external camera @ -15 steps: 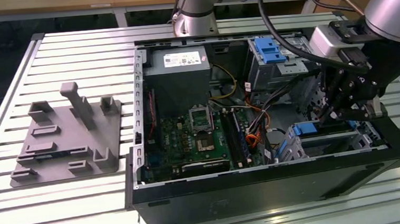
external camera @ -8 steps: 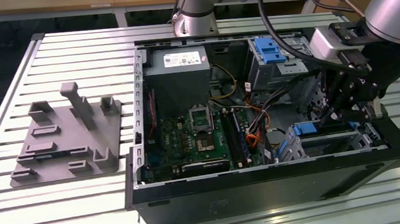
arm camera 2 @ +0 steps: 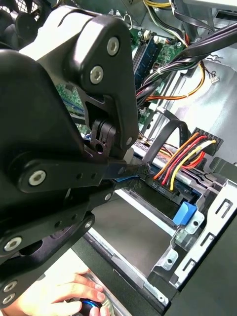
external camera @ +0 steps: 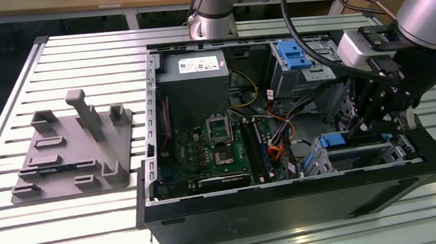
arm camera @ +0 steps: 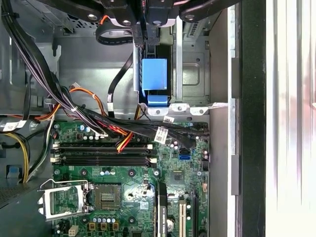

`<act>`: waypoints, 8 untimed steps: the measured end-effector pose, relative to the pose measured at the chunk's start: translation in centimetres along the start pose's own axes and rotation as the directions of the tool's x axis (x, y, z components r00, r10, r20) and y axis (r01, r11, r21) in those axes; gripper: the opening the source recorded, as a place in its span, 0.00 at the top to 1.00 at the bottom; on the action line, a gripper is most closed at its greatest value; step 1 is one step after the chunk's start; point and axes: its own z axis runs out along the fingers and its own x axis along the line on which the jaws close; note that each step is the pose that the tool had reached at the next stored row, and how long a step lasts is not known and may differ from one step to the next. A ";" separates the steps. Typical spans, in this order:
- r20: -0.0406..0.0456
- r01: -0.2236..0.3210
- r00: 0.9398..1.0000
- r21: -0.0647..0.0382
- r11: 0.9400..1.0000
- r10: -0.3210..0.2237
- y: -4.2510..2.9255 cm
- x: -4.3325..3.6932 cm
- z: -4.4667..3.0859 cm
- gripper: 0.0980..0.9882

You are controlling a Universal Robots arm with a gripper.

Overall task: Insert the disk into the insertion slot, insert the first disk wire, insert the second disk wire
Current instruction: 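Insert the second disk wire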

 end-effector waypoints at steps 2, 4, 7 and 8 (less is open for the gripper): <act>0.000 0.000 1.000 0.000 1.000 0.000 0.00 0.01 0.05 0.95; 0.000 0.000 1.000 0.000 1.000 0.000 0.00 0.01 0.10 0.95; 0.000 0.000 1.000 0.000 1.000 0.000 0.00 0.03 0.20 0.95; 0.000 0.000 1.000 0.000 1.000 0.000 0.00 0.04 0.23 0.95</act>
